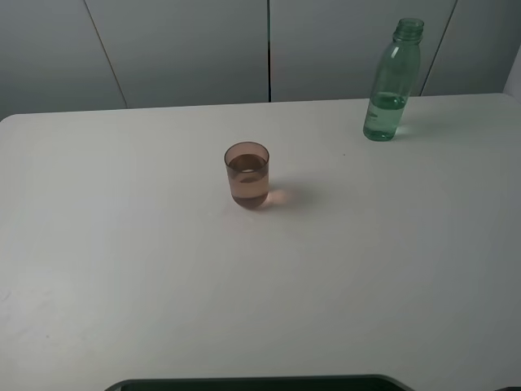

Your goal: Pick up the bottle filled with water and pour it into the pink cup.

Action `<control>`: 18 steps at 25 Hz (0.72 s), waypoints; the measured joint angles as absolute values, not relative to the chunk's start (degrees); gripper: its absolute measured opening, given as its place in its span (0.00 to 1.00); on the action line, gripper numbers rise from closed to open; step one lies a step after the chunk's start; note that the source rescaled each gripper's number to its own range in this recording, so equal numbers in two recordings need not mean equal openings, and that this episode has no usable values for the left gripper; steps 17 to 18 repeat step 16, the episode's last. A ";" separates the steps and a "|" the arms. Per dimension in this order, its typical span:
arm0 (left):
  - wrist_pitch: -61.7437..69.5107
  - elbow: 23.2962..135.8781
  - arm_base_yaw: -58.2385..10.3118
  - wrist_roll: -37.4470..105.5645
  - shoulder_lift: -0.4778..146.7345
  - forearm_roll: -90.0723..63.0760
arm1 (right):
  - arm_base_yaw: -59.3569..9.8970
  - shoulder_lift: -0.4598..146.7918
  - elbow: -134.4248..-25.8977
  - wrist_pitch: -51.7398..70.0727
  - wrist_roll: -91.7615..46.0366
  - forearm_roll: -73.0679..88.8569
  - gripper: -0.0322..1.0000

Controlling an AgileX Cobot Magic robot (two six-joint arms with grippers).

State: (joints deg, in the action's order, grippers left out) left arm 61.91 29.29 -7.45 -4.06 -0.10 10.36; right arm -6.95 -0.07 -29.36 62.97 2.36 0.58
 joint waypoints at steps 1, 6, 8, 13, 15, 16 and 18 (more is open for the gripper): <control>61.91 29.29 -7.45 -4.06 -0.10 10.36 | -6.95 -0.07 -29.36 62.97 2.36 0.58 1.00; 61.91 29.29 -7.45 -4.06 -0.10 10.36 | -6.95 -0.07 -29.36 62.97 2.49 0.58 1.00; 61.91 29.29 -7.45 -4.06 -0.10 10.36 | -6.95 -0.07 -29.36 62.97 2.49 0.58 1.00; 61.91 29.29 -7.45 -4.06 -0.10 10.36 | -6.95 -0.07 -29.36 62.97 2.49 0.58 1.00; 61.91 29.29 -7.45 -4.06 -0.10 10.36 | -6.95 -0.07 -29.36 62.97 2.49 0.58 1.00; 61.91 29.29 -7.45 -4.06 -0.10 10.36 | -6.95 -0.07 -29.36 62.97 2.49 0.58 1.00; 61.91 29.29 -7.45 -4.06 -0.10 10.36 | -6.95 -0.07 -29.36 62.97 2.49 0.58 1.00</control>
